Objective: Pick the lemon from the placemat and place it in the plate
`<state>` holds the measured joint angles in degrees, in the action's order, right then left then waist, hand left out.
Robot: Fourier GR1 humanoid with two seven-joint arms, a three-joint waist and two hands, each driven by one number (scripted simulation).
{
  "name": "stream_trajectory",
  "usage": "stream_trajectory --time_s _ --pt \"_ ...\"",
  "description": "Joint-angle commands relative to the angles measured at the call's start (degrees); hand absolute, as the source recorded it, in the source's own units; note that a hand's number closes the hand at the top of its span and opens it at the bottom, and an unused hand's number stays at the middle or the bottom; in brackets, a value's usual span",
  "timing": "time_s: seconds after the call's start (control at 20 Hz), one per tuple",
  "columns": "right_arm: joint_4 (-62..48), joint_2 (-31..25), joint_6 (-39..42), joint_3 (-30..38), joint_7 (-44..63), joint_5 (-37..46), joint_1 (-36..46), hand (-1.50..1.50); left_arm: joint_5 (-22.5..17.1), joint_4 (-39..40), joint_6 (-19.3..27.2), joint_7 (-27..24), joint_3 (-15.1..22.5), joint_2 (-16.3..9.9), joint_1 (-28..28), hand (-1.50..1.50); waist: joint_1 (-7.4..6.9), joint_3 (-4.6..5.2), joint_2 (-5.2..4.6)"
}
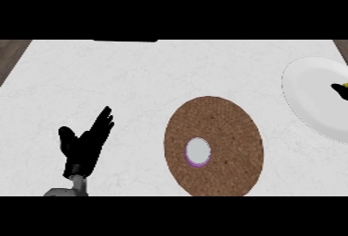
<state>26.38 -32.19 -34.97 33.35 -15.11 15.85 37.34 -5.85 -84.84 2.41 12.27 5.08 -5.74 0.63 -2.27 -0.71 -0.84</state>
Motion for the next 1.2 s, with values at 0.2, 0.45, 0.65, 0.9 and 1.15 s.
stream_trajectory --time_s 0.2,0.45,0.65,0.9,1.15 --pt "-4.33 -4.40 8.12 10.14 -11.10 -11.02 -0.59 -1.50 -0.23 1.65 -0.49 1.61 -0.63 -0.54 -1.89 0.00 0.76 0.47 0.15" --pt "-3.69 -3.52 20.88 10.41 -15.61 -14.87 -6.84 -1.50 1.19 1.10 1.27 1.45 0.28 1.20 -1.94 0.00 1.97 0.61 0.70" --pt "-2.06 -1.29 26.44 8.99 -18.66 -16.05 -11.43 -1.50 -0.38 3.30 -1.01 -0.77 -1.59 0.21 -2.11 0.00 2.32 0.68 0.76" --pt "9.49 -0.20 30.62 6.01 -14.40 -16.98 -21.63 -1.50 0.31 -2.46 0.43 3.06 -1.29 -0.20 -4.77 0.00 3.16 0.82 1.24" --pt "19.15 4.45 28.51 2.39 -12.80 -15.67 -29.04 -1.50 -0.17 4.68 -0.92 -1.66 -3.49 0.04 -1.59 0.00 3.10 0.81 1.01"
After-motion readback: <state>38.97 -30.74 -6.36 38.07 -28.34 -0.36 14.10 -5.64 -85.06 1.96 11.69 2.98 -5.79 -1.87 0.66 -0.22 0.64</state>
